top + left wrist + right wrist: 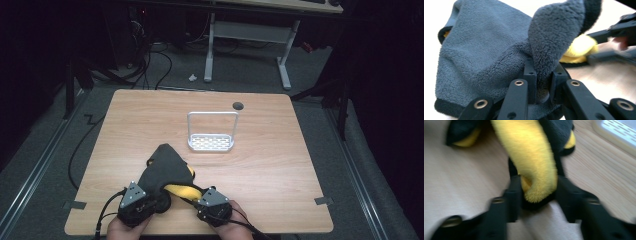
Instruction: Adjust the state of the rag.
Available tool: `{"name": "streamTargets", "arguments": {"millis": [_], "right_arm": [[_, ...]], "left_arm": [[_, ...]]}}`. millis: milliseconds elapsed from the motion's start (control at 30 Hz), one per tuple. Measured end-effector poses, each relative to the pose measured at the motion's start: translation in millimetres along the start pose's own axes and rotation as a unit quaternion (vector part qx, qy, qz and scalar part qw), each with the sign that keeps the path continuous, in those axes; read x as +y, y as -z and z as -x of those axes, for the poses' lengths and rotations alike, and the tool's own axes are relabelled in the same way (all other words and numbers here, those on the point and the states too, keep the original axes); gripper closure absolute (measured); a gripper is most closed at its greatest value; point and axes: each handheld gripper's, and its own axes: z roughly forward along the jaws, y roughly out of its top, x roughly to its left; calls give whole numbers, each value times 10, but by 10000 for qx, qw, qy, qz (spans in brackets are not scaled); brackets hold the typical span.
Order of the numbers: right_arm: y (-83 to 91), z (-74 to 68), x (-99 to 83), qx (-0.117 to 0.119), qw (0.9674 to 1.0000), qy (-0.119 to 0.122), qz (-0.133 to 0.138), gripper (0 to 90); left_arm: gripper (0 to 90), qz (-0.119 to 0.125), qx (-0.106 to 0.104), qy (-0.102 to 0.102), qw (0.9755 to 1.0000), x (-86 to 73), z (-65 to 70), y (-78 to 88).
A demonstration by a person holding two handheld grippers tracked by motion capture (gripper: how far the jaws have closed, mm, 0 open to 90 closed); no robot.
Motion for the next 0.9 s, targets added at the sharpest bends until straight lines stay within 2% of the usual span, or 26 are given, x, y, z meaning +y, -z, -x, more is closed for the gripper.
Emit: {"name": "streamTargets", "arguments": {"millis": [33,67,200,233,267,300,333,367,400,433,500,533,600,633,700,800,833,900], "right_arm": [[0,0,0,0,10000,0,0,792],[3,26,-11,-122,9999,-3,-25,833],[79,307,-111,-499,9983,-282,-45,846],[106,407,-146,-568,9976,-396,-40,845],[176,594,-208,-733,9956,-587,-43,843],[209,683,-239,-813,9948,-613,-34,842],[209,683,-239,-813,9948,-613,-34,842],[242,766,-272,-891,9937,-678,-48,842],[267,856,-312,-954,9928,-716,-49,842],[285,941,-354,-1026,9917,-768,-79,839],[294,1116,-440,-1202,9884,-910,-159,826],[291,1206,-481,-1264,9867,-1000,-198,801],[287,1371,-552,-1335,9834,-1206,-250,713],[307,1431,-578,-1322,9820,-1325,-263,660],[405,1487,-607,-1283,9797,-1535,-136,589],[609,1420,-635,-1309,9793,-1535,189,558],[669,1374,-639,-1300,9794,-1525,257,557],[784,1270,-602,-1293,9793,-1504,403,552]], "left_arm": [[792,-4,-66,0,10000,-1,10,14],[793,-4,-102,-43,9999,-1,26,31],[791,-126,-612,-63,9980,-5,149,-37],[788,-190,-754,-113,9969,-1,204,-86],[781,-249,-860,-170,9958,6,270,-146],[779,-310,-981,-233,9944,17,340,-217],[779,-389,-1095,-308,9927,30,418,-294],[776,-446,-1205,-390,9910,45,499,-372],[770,-506,-1336,-451,9887,62,580,-449],[752,-546,-1520,-565,9852,78,678,-527],[664,-519,-1652,-704,9824,107,784,-601],[607,-489,-1720,-711,9813,128,818,-618],[537,-450,-1761,-738,9806,144,807,-588],[521,-402,-1687,-806,9815,146,773,-541],[497,-273,-1454,-801,9857,128,633,-434],[511,-141,-1096,-318,9934,74,314,-337],[533,-143,-957,-166,9952,60,214,-325],[549,-108,-762,93,9970,49,56,-320]]}}
